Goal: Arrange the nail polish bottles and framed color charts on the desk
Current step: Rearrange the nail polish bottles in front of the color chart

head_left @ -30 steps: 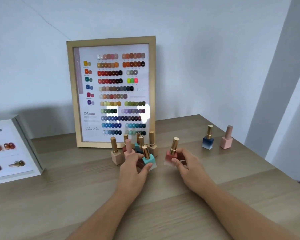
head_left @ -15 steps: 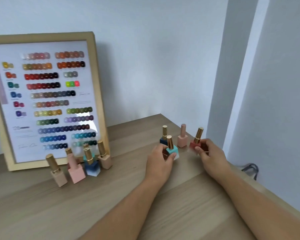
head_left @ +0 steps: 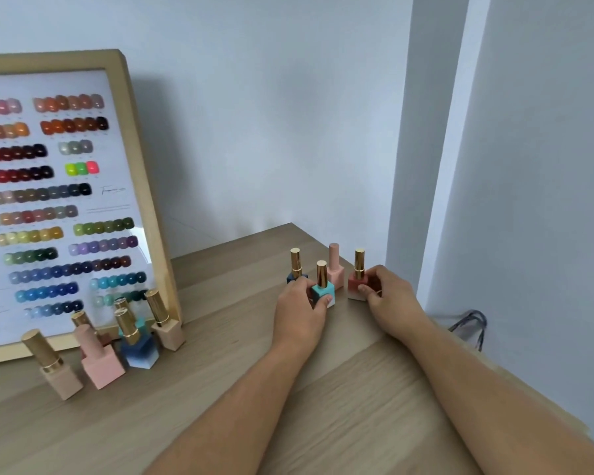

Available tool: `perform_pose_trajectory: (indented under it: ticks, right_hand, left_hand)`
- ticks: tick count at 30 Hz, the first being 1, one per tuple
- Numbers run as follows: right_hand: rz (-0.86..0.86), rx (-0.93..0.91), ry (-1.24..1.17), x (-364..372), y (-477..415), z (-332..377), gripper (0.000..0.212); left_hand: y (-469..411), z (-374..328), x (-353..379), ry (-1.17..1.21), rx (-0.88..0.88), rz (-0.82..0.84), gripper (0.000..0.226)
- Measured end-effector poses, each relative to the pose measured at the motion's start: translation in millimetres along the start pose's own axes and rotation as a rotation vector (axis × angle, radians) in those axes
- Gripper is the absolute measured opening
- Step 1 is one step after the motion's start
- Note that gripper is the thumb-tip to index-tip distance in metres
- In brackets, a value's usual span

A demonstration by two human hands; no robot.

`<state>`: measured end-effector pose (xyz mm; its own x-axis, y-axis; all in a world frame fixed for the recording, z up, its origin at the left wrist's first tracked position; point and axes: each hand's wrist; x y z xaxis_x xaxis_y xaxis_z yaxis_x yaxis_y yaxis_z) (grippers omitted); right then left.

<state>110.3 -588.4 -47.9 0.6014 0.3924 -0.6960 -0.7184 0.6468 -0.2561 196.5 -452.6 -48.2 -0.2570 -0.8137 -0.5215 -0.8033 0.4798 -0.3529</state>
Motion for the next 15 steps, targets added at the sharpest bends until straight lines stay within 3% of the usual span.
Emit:
perform_pose_trajectory:
  ticks: [4, 10, 15]
  right_hand:
    - [-0.002, 0.007, -0.009, -1.0, 1.6, 0.6, 0.014]
    - [-0.079, 0.047, -0.093, -4.2, 6.2, 0.5, 0.036]
    - [-0.234, -0.016, -0.073, -9.1, 18.7, 3.2, 0.019]
  left_hand:
    - [2.7, -3.3, -1.5, 0.011, -0.029, 0.008, 0.026]
    - [21.0, -2.2, -16.7, 0.068, -0.096, -0.032, 0.026]
    - [48.4, 6.9, -48.7, 0.12, -0.121, -0.028, 0.019]
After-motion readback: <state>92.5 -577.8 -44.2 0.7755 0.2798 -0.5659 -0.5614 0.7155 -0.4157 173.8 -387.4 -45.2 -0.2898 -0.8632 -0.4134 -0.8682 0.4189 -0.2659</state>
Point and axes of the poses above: each hand's wrist, its own y-axis away from the middle knuckle, its own x-axis out of the palm, z = x × y, and after that the axes turned 7 degrees about y, right-handed
